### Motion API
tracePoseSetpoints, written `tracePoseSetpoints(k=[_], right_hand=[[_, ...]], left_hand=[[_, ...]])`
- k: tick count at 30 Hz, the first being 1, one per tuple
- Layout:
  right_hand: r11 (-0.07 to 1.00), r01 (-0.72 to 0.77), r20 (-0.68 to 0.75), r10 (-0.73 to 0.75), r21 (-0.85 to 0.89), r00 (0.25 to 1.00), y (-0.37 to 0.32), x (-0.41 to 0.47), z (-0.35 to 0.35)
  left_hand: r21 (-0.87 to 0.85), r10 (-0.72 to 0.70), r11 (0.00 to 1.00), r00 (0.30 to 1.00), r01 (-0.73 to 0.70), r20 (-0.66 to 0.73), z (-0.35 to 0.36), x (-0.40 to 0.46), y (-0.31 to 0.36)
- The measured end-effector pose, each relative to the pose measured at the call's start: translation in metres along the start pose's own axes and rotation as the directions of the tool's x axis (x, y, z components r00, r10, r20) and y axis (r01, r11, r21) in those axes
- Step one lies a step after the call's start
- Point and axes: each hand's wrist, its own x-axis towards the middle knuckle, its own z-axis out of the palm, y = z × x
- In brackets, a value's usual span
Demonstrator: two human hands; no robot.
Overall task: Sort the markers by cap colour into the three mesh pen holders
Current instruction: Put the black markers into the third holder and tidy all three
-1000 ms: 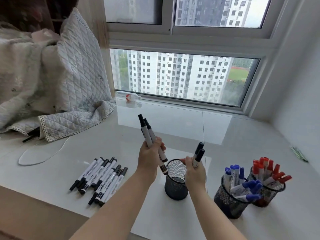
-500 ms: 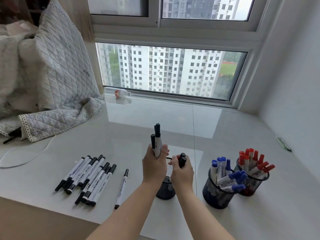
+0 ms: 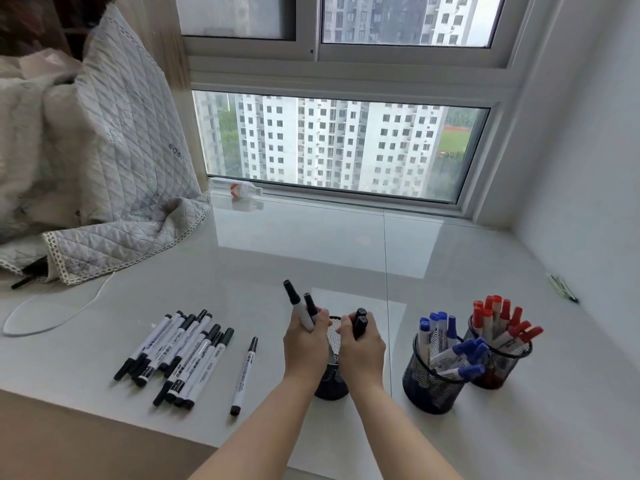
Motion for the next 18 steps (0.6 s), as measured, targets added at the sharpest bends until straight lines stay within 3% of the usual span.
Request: tracePoseSetpoints(k=[5, 7, 12, 18], right_hand=[[1.000, -0.018, -0.015, 0.018, -0.007, 1.000, -0.001, -0.001, 0.001], [1.000, -0.022, -0.010, 0.022, -0.001, 1.000, -0.002, -0.001, 0.001], [1.000, -0.018, 0.001, 0.018, -0.023, 1.000, -0.003, 0.000, 0.000], [0.983, 0.034, -0.006, -0.036, -0.183, 0.999, -0.008, 0.001, -0.002]], left_hand=[[0.203, 0.027, 0.978, 0.998, -0.040, 0.065, -0.004, 0.006, -0.002], [0.203, 0.019, 0.979, 0.997, -0.035, 0.080, -0.004, 0.006, -0.002], [0.011, -0.010, 1.000, 1.000, 0.009, 0.024, -0.005, 0.006, 0.002], [0.182, 0.055, 0.981, 0.994, -0.072, 0.097, -0.014, 0.011, 0.003]])
